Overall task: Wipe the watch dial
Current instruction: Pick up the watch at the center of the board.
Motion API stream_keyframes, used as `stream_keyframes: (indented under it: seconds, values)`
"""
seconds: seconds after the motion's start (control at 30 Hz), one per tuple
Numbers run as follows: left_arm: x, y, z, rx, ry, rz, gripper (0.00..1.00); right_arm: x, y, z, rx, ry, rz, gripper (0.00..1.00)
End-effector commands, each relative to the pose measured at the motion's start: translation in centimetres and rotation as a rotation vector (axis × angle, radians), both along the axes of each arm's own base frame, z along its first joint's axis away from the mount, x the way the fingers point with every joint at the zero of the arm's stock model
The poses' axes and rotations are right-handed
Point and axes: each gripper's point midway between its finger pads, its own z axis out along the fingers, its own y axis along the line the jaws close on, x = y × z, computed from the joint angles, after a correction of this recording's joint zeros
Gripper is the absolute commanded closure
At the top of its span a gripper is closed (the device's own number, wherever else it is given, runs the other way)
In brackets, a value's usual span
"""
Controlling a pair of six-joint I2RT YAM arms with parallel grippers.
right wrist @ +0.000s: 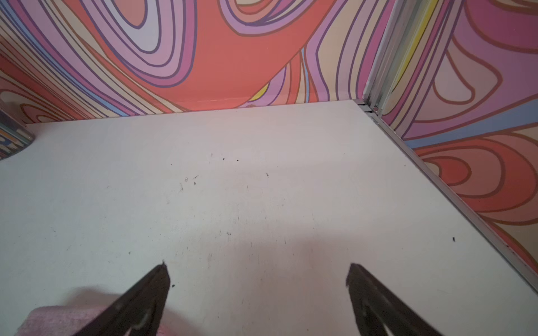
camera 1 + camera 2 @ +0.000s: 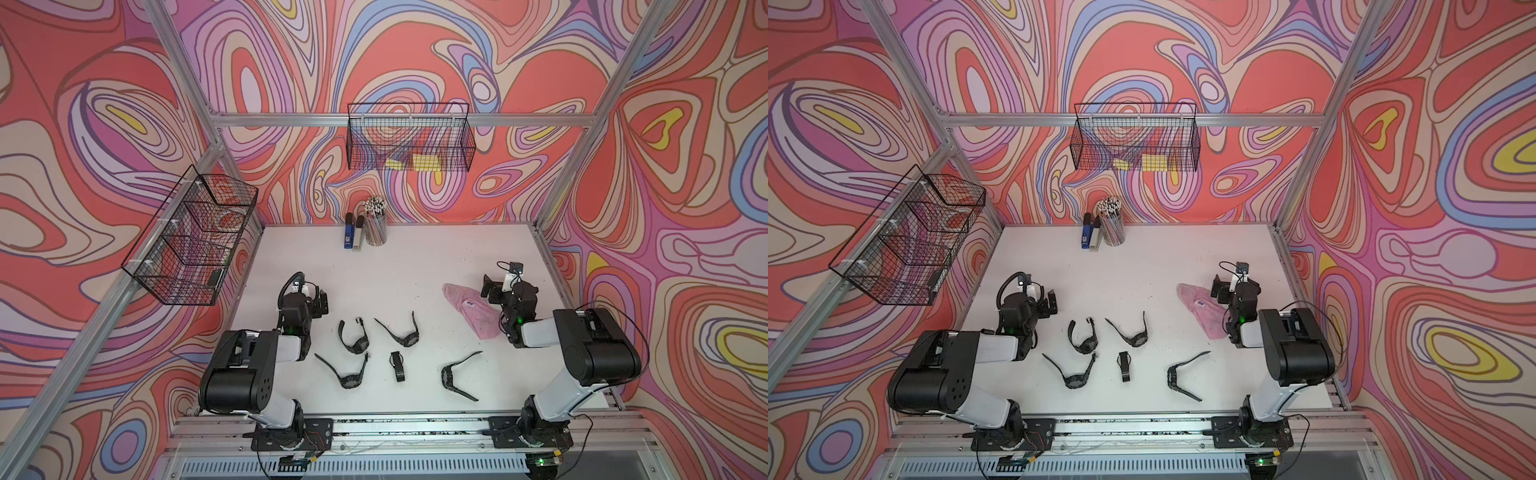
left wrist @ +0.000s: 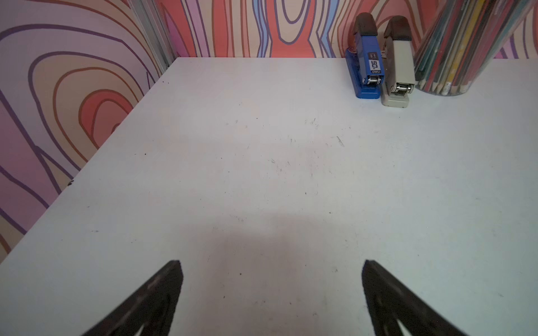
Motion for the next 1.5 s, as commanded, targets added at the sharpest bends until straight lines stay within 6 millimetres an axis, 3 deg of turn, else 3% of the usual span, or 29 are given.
stream_keyframes:
  seconds: [0.0, 1.07, 1.17, 1.23, 1.27, 1.37, 1.4, 1.47]
  values:
    - [0.7, 0.0, 1.1, 0.013, -0.044, 0.001, 0.01, 0.3, 0.1, 0.1, -0.010, -0.011, -0.001, 0.02]
    - [0.9, 0.3, 1.5, 0.000, -0.036, 0.015, 0.01, 0.3, -0.3, 0.3, -0.009, -0.016, -0.017, 0.02]
    - [0.9, 1.0, 3.8, 0.006, -0.005, 0.056, 0.05, -0.1, -0.9, 2.4, 0.002, 0.027, -0.057, 0.02]
    - [0.0, 0.5, 5.4, -0.036, 0.025, 0.044, 0.07, 0.0, -0.7, 4.7, 0.031, 0.054, -0.054, 0.02]
    - [0.1, 0.2, 7.9, -0.079, -0.011, 0.039, 0.08, -0.1, -0.2, 5.9, 0.049, 0.048, -0.034, 0.02]
    - [-1.9, -1.5, 9.9, -0.217, -0.014, -0.006, 0.11, -0.3, 0.5, 7.7, 0.107, 0.082, -0.016, 0.02]
    - [-2.5, -2.0, 10.1, -0.249, 0.001, -0.019, 0.02, -0.3, 1.0, 7.9, 0.116, 0.106, 0.001, 0.02]
    - [-4.1, -3.5, 11.0, -0.298, 0.031, -0.071, 0.01, -0.4, 2.2, 8.0, 0.138, 0.171, 0.047, 0.02]
